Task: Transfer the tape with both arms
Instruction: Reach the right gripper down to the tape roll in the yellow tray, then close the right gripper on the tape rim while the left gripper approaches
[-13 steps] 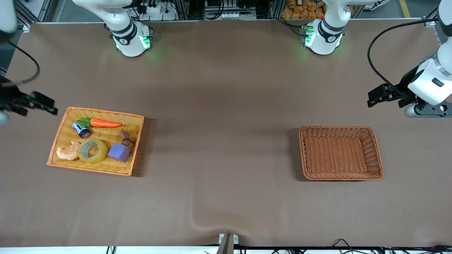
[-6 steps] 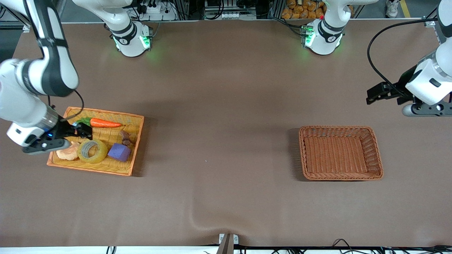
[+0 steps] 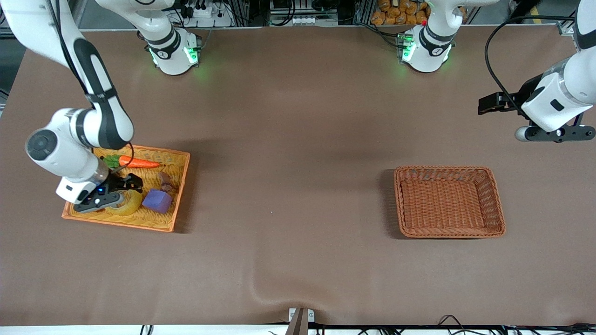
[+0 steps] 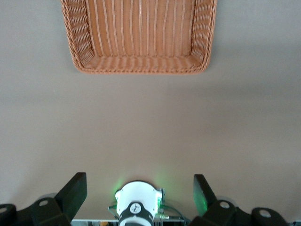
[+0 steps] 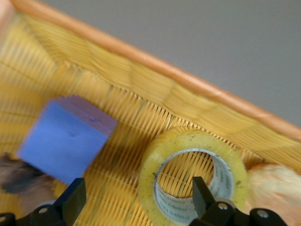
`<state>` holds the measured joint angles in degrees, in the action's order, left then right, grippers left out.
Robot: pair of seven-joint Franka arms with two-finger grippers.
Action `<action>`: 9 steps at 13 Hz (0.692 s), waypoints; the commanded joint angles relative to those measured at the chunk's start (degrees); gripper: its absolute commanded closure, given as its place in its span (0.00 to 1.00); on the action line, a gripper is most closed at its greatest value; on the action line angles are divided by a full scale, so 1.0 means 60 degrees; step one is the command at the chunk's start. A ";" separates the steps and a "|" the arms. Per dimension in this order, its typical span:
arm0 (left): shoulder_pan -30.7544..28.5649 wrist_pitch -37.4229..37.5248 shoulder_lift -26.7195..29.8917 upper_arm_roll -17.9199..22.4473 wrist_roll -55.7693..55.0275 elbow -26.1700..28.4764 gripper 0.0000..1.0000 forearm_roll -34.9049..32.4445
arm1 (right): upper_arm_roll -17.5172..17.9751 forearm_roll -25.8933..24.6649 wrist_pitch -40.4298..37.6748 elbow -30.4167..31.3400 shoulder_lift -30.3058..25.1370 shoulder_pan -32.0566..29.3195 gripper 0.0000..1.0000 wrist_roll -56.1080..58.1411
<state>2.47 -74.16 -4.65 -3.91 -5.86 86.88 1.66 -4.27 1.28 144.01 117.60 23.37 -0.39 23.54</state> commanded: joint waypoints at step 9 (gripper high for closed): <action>0.0189 0.2897 0.0233 -0.0458 -0.0006 -0.0314 0.00 0.2371 | 0.0184 -0.0067 0.0081 -0.0234 0.0574 -0.0214 1.00 0.0281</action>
<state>2.75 -59.61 -4.29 -4.87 -5.92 86.68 12.68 -4.07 1.28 145.44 117.26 27.53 -1.48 24.66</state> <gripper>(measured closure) 0.000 0.542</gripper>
